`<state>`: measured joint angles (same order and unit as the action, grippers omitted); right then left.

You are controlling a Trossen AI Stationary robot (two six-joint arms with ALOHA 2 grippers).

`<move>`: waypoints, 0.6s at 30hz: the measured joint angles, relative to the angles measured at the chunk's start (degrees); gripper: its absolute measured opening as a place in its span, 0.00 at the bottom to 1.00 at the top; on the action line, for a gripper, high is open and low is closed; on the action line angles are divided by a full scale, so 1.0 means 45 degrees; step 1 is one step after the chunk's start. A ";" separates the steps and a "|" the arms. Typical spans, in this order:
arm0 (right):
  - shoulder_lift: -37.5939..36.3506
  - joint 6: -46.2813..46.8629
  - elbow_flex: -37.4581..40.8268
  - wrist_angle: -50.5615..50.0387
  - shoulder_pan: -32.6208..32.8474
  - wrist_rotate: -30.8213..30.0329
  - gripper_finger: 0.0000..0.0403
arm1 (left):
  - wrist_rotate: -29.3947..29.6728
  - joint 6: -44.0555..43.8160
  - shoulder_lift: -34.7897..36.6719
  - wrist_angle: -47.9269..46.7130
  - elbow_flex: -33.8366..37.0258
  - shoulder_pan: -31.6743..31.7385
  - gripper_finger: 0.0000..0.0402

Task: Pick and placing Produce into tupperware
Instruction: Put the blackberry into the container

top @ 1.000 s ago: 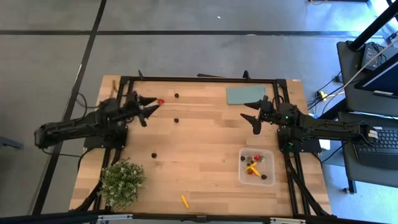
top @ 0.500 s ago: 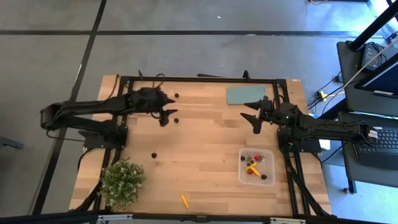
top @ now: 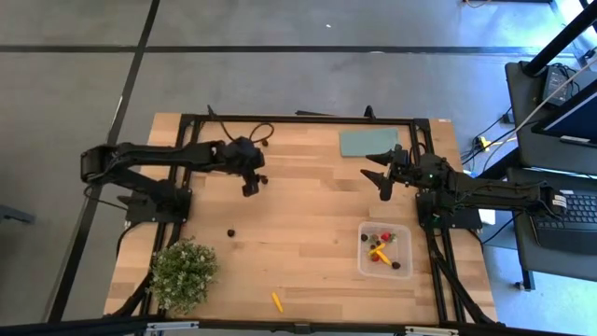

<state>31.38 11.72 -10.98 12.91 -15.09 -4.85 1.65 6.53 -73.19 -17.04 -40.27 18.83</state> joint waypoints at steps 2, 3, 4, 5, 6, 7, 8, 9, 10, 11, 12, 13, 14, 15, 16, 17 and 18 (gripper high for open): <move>0.0000 -0.0003 0.0000 -0.0001 0.0000 -0.0002 0.71 | 0.0017 -0.0045 -0.0411 0.0027 -0.0002 0.0000 0.51; 0.0000 -0.0004 0.0000 -0.0002 0.0000 -0.0003 0.71 | 0.0024 -0.0048 -0.0658 0.0043 -0.0005 0.0000 0.51; 0.0000 -0.0008 0.0000 -0.0005 0.0000 -0.0002 0.71 | 0.0027 -0.0067 -0.0891 0.0021 -0.0005 0.0000 0.51; 0.0000 -0.0008 0.0000 -0.0010 0.0000 -0.0003 0.71 | 0.0029 -0.0084 -0.1113 0.0021 -0.0005 0.0000 0.51; 0.0000 -0.0013 0.0000 -0.0014 0.0000 -0.0003 0.71 | 0.0029 -0.0084 -0.1335 0.0053 -0.0005 0.0000 0.51; 0.0000 -0.0013 0.0000 -0.0027 0.0000 -0.0003 0.71 | 0.0032 -0.0084 -0.1564 0.0050 -0.0005 0.0000 0.51; 0.0000 -0.0014 0.0000 -0.0029 0.0000 -0.0003 0.71 | 0.0034 -0.0079 -0.1780 0.0043 -0.0005 0.0000 0.51; 0.0000 -0.0010 0.0000 -0.0029 0.0000 -0.0002 0.71 | 0.0039 -0.0079 -0.1978 0.0048 -0.0005 0.0000 0.51; -0.0005 -0.0007 0.0000 -0.0029 0.0000 -0.0003 0.71 | 0.0056 -0.0079 -0.2174 0.0087 -0.0005 0.0000 0.51; -0.0005 -0.0008 0.0000 -0.0029 0.0000 -0.0003 0.71 | 0.0076 -0.0076 -0.2347 0.0135 -0.0005 0.0000 0.51; -0.0005 -0.0008 0.0000 -0.0029 0.0000 -0.0003 0.71 | 0.0078 -0.0072 -0.2502 0.0181 -0.0005 0.0000 0.51; -0.0005 -0.0006 0.0000 -0.0029 0.0000 -0.0003 0.71 | 0.0083 -0.0045 -0.2668 0.0272 -0.0005 0.0000 0.51; -0.0005 -0.0008 0.0000 -0.0029 0.0000 -0.0003 0.71 | 0.0083 -0.0013 -0.2812 0.0387 -0.0005 0.0000 0.51; -0.0005 -0.0008 0.0000 -0.0034 0.0004 -0.0003 0.71 | 0.0083 0.0009 -0.2927 0.0452 -0.0005 0.0000 0.51; -0.0005 -0.0007 0.0000 -0.0045 0.0003 -0.0003 0.71 | 0.0083 0.0013 -0.3048 0.0534 -0.0005 0.0000 0.51; -0.0005 -0.0003 0.0000 -0.0060 0.0001 -0.0003 0.71 | 0.0083 0.0013 -0.3164 0.0658 -0.0005 0.0000 0.51; -0.0005 -0.0006 0.0000 -0.0085 0.0005 -0.0003 0.71 | 0.0083 0.0013 -0.3250 0.0699 -0.0005 0.0000 0.51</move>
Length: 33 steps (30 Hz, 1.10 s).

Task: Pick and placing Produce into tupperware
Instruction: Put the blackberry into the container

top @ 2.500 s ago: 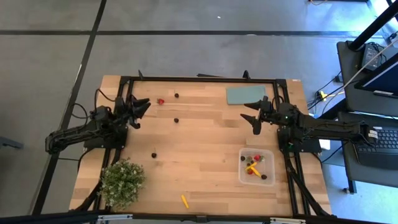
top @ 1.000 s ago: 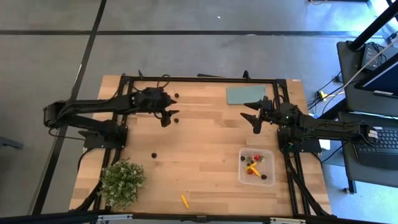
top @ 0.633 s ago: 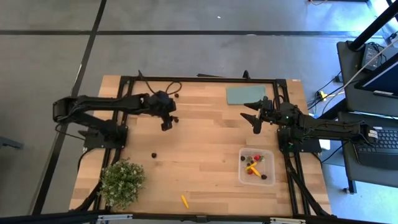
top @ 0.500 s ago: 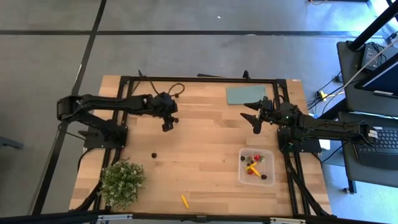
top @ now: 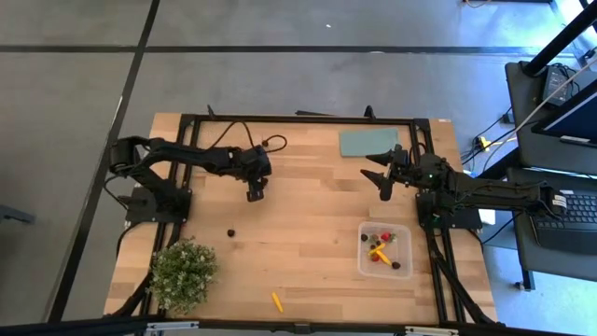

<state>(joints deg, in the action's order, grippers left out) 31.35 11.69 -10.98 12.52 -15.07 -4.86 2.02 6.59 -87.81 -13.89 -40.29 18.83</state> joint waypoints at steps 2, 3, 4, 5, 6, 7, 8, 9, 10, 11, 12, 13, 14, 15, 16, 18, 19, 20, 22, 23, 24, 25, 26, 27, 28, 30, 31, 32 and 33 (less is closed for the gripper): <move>0.0000 -0.0003 0.0000 -0.0029 0.0000 0.0000 0.71 | 0.0000 0.0005 -0.0121 0.0124 0.0000 0.0000 0.51; 0.0000 -0.0002 0.0000 -0.0036 0.0000 0.0000 0.71 | 0.0000 0.0005 -0.0186 0.0125 0.0000 0.0000 0.51; 0.0000 -0.0008 0.0000 -0.0036 0.0000 0.0000 0.71 | 0.0000 0.0008 -0.0252 0.0141 0.0000 0.0000 0.51; 0.0000 -0.0012 0.0000 -0.0041 0.0000 0.0000 0.71 | 0.0000 0.0005 -0.0299 0.0113 0.0000 0.0000 0.51; 0.0000 -0.0012 0.0000 -0.0041 0.0000 0.0000 0.71 | 0.0003 0.0010 -0.0353 0.0134 0.0000 0.0000 0.51; 0.0000 -0.0017 0.0000 -0.0041 0.0000 0.0000 0.71 | 0.0000 0.0010 -0.0416 0.0198 -0.0005 0.0000 0.51; 0.0000 -0.0030 0.0000 -0.0045 0.0000 0.0000 0.71 | 0.0000 0.0010 -0.0432 0.0134 -0.0004 0.0000 0.51; 0.0000 -0.0037 0.0000 -0.0046 0.0000 0.0000 0.71 | 0.0000 0.0010 -0.0432 0.0094 0.0000 0.0000 0.51; 0.0000 -0.0037 0.0000 -0.0054 0.0000 0.0000 0.71 | 0.0000 0.0015 -0.0432 0.0196 0.0000 0.0000 0.51; 0.0000 -0.0037 0.0000 -0.0071 0.0000 0.0000 0.71 | 0.0000 0.0019 -0.0428 0.0249 0.0000 0.0000 0.51; 0.0000 -0.0041 0.0000 -0.0080 0.0000 0.0000 0.71 | 0.0000 0.0023 -0.0427 0.0282 0.0000 0.0000 0.51; 0.0000 -0.0041 0.0000 -0.0075 0.0000 0.0000 0.71 | 0.0000 0.0032 -0.0427 0.0288 0.0000 0.0000 0.51; 0.0000 -0.0045 0.0000 -0.0080 0.0000 0.0000 0.71 | 0.0000 0.0039 -0.0427 0.0286 0.0000 0.0000 0.51; 0.0000 -0.0056 0.0000 -0.0080 0.0000 0.0000 0.71 | 0.0000 0.0112 -0.0427 0.0278 0.0000 0.0000 0.51; 0.0000 -0.0077 0.0000 -0.0080 0.0000 0.0000 0.71 | 0.0000 0.0263 -0.0434 0.0244 0.0000 0.0000 0.51; 0.0000 -0.0085 0.0000 -0.0085 0.0000 -0.0005 0.71 | 0.0000 0.0524 -0.0587 0.0282 0.0000 -0.0005 0.51; 0.0000 -0.0090 0.0000 -0.0085 0.0000 -0.0005 0.71 | -0.0018 0.0559 -0.0621 0.0212 0.0000 -0.0024 0.51; 0.0000 -0.0085 0.0000 -0.0086 0.0000 -0.0005 0.71 | -0.0016 0.0573 -0.0686 0.0227 -0.0004 -0.0034 0.51; 0.0000 -0.0090 0.0000 -0.0100 0.0000 -0.0005 0.71 | -0.0080 0.0563 -0.0829 0.0291 -0.0032 -0.0098 0.51; 0.0000 -0.0090 0.0000 -0.0104 0.0000 -0.0005 0.71 | -0.0078 0.0567 -0.0912 0.0323 -0.0038 -0.0136 0.51; 0.0000 -0.0090 0.0000 -0.0123 0.0000 -0.0005 0.71 | -0.0057 0.0573 -0.0977 0.0345 -0.0049 -0.0188 0.51; 0.0000 -0.0090 0.0000 -0.0157 0.0000 -0.0005 0.71 | -0.0002 0.0573 -0.1002 0.0365 -0.0044 -0.0234 0.51; 0.0003 -0.0090 0.0000 -0.0175 0.0000 -0.0005 0.71 | 0.0045 0.0574 -0.1010 0.0374 -0.0044 -0.0270 0.51; 0.0005 -0.0090 0.0000 -0.0177 0.0000 -0.0005 0.71 | 0.0049 0.0578 -0.1010 0.0379 -0.0043 -0.0294 0.51; 0.0000 -0.0090 0.0000 -0.0183 0.0000 -0.0005 0.71 | 0.0049 0.0578 -0.1015 0.0379 -0.0039 -0.0316 0.51; 0.0005 -0.0090 0.0000 -0.0192 0.0000 -0.0005 0.71 | 0.0068 0.0579 -0.1007 0.0379 -0.0036 -0.0326 0.49; 0.0005 -0.0090 0.0000 -0.0192 0.0000 -0.0005 0.71 | 0.0048 0.0578 -0.0993 0.0379 -0.0034 -0.0328 0.48; 0.0005 -0.0090 0.0000 -0.0192 0.0000 -0.0005 0.71 | 0.0037 0.0578 -0.0996 0.0379 -0.0032 -0.0330 0.46; 0.0005 -0.0090 0.0000 -0.0192 0.0000 -0.0005 0.71 | 0.0013 0.0578 -0.0996 0.0379 -0.0028 -0.0331 0.44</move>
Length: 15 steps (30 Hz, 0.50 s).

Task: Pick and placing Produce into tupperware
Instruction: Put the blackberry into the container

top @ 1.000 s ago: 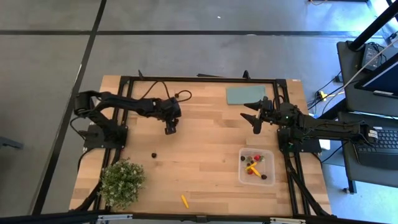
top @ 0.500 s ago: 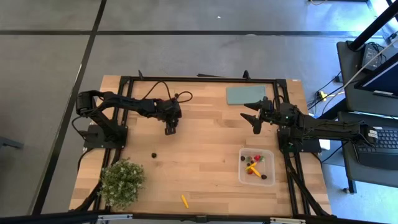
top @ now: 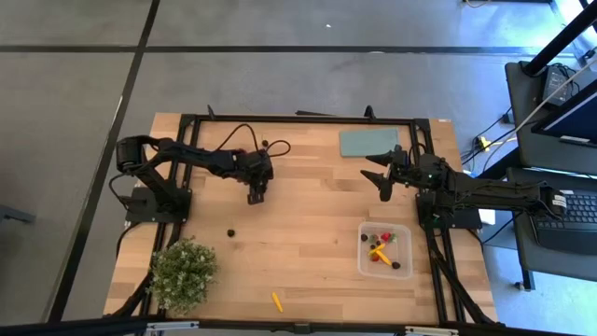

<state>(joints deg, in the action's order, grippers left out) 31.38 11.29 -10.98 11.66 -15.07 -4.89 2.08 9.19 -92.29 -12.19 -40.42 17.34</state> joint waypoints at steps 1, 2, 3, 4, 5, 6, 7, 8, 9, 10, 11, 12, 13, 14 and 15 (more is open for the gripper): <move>0.0000 0.0000 0.0000 0.0000 0.0000 0.0000 0.71 | -0.0021 0.0000 0.0000 0.0000 0.0003 0.0000 0.42; 0.0000 0.0000 0.0000 0.0000 0.0000 0.0000 0.71 | -0.0047 0.0000 -0.0005 -0.0003 0.0003 -0.0004 0.40; 0.0000 0.0000 0.0000 0.0000 0.0000 0.0000 0.71 | -0.0052 0.0005 -0.0005 -0.0005 0.0003 -0.0014 0.38; 0.0000 0.0000 0.0000 0.0000 0.0000 0.0000 0.71 | -0.0040 0.0005 -0.0005 -0.0005 0.0008 -0.0013 0.35; 0.0000 0.0000 0.0000 0.0000 0.0000 0.0000 0.71 | -0.0026 0.0008 -0.0005 -0.0005 0.0013 -0.0014 0.33; 0.0000 0.0000 0.0000 0.0000 0.0000 0.0000 0.71 | -0.0018 0.0007 -0.0010 -0.0007 0.0013 -0.0019 0.30; 0.0000 0.0000 0.0000 0.0000 0.0000 0.0000 0.71 | -0.0005 0.0005 -0.0015 -0.0008 0.0015 -0.0022 0.28; 0.0000 0.0000 0.0000 0.0000 0.0000 0.0000 0.71 | 0.0038 0.0005 -0.0015 -0.0012 0.0018 -0.0025 0.25; 0.0000 0.0000 0.0000 0.0000 0.0000 0.0000 0.71 | 0.0056 0.0005 -0.0010 -0.0015 0.0018 -0.0030 0.23; 0.0000 0.0000 0.0000 0.0000 0.0000 0.0000 0.71 | 0.0061 0.0005 -0.0010 -0.0015 0.0018 -0.0033 0.21; 0.0000 0.0000 0.0000 0.0000 0.0000 0.0000 0.71 | 0.0075 0.0002 -0.0010 -0.0010 0.0018 -0.0033 0.20; 0.0000 0.0000 0.0000 0.0000 0.0000 0.0000 0.71 | 0.0083 -0.0005 -0.0010 -0.0005 0.0018 -0.0033 0.19; 0.0000 0.0000 0.0000 0.0000 0.0000 0.0000 0.71 | 0.0089 -0.0005 -0.0015 0.0009 0.0022 -0.0033 0.18; 0.0000 0.0000 0.0000 0.0000 0.0000 0.0000 0.71 | 0.0103 -0.0005 -0.0015 0.0024 0.0026 -0.0046 0.18; 0.0000 0.0000 0.0000 0.0000 0.0000 0.0000 0.71 | 0.0163 -0.0010 -0.0015 0.0044 0.0028 -0.0083 0.18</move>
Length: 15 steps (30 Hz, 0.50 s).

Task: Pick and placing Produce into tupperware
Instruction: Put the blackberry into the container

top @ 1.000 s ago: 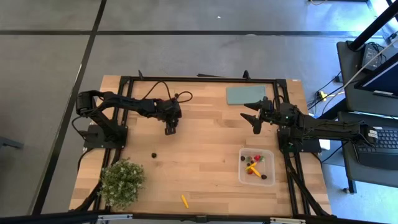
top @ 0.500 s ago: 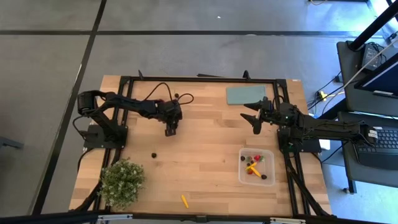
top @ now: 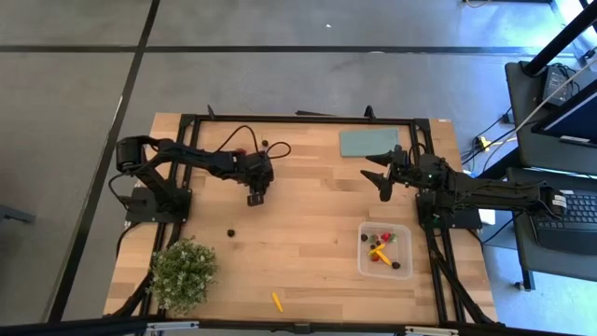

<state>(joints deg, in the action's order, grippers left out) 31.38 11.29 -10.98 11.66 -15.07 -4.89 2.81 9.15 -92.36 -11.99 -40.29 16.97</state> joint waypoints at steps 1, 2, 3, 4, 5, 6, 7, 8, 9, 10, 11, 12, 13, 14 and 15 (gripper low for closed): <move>0.0000 0.0000 0.0000 0.0000 0.0000 0.0000 0.71 | 0.0070 0.0004 -0.0002 0.0021 0.0000 -0.0040 0.18; 0.0000 0.0000 0.0000 0.0000 0.0000 0.0000 0.71 | 0.0102 0.0000 -0.0005 0.0053 0.0006 -0.0058 0.19; 0.0000 0.0000 0.0000 0.0000 0.0000 0.0000 0.71 | 0.0118 0.0000 -0.0010 0.0090 0.0010 -0.0087 0.20; 0.0000 0.0000 0.0000 0.0000 0.0000 0.0000 0.71 | 0.0168 0.0000 -0.0015 0.0121 0.0015 -0.0125 0.20; 0.0000 0.0000 0.0000 0.0003 0.0000 0.0000 0.71 | 0.0216 0.0000 -0.0015 0.0150 0.0015 -0.0153 0.21; 0.0000 0.0000 0.0000 0.0000 0.0000 0.0000 0.71 | 0.0240 0.0000 -0.0015 0.0176 0.0015 -0.0180 0.21; 0.0000 0.0000 0.0000 0.0000 0.0000 0.0000 0.71 | 0.0279 0.0000 -0.0015 0.0195 0.0015 -0.0209 0.20; 0.0000 0.0000 0.0000 0.0000 0.0000 0.0000 0.71 | 0.0318 0.0000 -0.0015 0.0206 0.0015 -0.0233 0.19; 0.0000 0.0000 0.0000 0.0000 0.0000 0.0000 0.71 | 0.0332 0.0000 -0.0015 0.0217 0.0015 -0.0237 0.18; 0.0000 0.0000 0.0000 0.0000 0.0000 0.0000 0.71 | 0.0323 -0.0001 -0.0015 0.0230 0.0015 -0.0237 0.17; 0.0000 0.0000 0.0000 0.0000 0.0000 0.0000 0.71 | 0.0319 -0.0005 -0.0015 0.0243 0.0015 -0.0237 0.17; 0.0000 0.0000 0.0000 0.0000 0.0000 -0.0002 0.71 | 0.0315 -0.0005 -0.0015 0.0257 0.0015 -0.0237 0.17; -0.0002 0.0000 0.0000 0.0003 0.0000 0.0000 0.71 | 0.0290 -0.0018 -0.0019 0.0275 0.0015 -0.0237 0.15; 0.0000 0.0000 0.0000 0.0002 0.0000 -0.0002 0.71 | 0.0277 -0.0018 -0.0019 0.0295 0.0015 -0.0237 0.15; -0.0002 0.0000 0.0000 0.0001 -0.0003 -0.0003 0.71 | 0.0266 -0.0052 -0.0019 0.0324 0.0015 -0.0241 0.14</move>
<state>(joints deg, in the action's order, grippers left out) 31.37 11.29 -10.98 11.67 -15.08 -4.90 4.01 8.91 -92.44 -10.53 -40.23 15.88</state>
